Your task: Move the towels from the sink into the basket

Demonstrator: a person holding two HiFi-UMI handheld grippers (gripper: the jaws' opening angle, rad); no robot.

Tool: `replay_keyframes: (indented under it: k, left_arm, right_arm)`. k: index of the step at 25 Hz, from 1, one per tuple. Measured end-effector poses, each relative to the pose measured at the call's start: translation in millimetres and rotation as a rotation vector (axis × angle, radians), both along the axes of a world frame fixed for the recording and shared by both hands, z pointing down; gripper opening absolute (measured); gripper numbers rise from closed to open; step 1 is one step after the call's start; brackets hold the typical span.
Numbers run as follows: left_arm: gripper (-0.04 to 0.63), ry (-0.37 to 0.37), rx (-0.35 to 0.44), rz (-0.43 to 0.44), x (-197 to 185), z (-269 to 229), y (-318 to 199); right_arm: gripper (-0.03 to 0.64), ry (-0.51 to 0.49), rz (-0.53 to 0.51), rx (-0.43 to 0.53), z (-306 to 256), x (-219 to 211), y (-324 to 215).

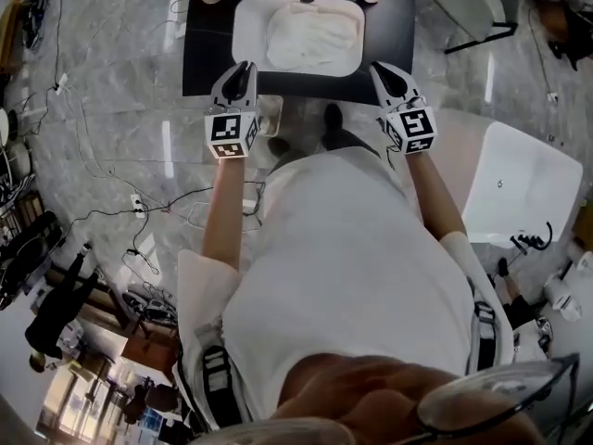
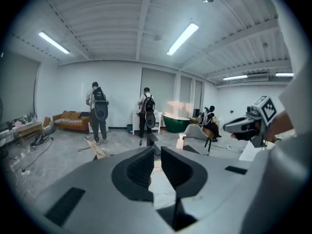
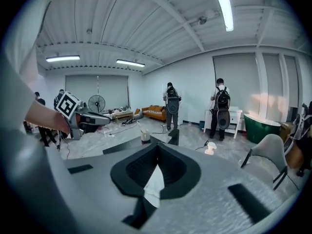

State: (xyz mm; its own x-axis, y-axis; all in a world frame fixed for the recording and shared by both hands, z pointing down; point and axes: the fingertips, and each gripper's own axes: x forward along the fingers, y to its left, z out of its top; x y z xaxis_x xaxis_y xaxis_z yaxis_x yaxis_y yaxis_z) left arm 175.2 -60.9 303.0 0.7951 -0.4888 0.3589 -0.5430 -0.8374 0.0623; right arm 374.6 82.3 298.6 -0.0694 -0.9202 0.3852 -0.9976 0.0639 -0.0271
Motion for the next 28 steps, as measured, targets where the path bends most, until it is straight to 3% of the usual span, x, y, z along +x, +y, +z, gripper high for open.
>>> replay_keyframes:
  k: [4, 7, 10, 18, 24, 28]
  left_arm:
    - [0.039, -0.106, -0.077, 0.078, 40.7, 60.8, -11.8]
    - [0.186, -0.215, -0.138, 0.144, 72.0, 117.6, -24.0]
    - [0.201, -0.328, -0.196, 0.187, 98.2, 177.3, -40.7]
    - [0.344, -0.621, -0.362, 0.282, 132.8, 351.5, -62.5]
    - [0.407, -0.715, -0.407, 0.317, 135.8, 429.7, -70.6]
    - [0.411, -0.761, -0.500, 0.329, 138.5, 466.9, -64.5]
  right_arm:
    - [-0.003, -0.003, -0.015, -0.074, 33.0, 13.9, -1.4]
    - [-0.003, -0.019, -0.020, -0.116, 56.8, 26.5, -2.5]
    - [-0.003, -0.035, -0.037, -0.158, 87.0, 36.2, -5.2]
    - [-0.003, -0.096, -0.063, -0.253, 164.9, 38.9, -3.8]
    - [-0.003, -0.131, -0.110, -0.281, 202.1, 16.8, -1.7]
    - [-0.003, -0.141, -0.128, -0.289, 217.9, 18.9, -7.3]
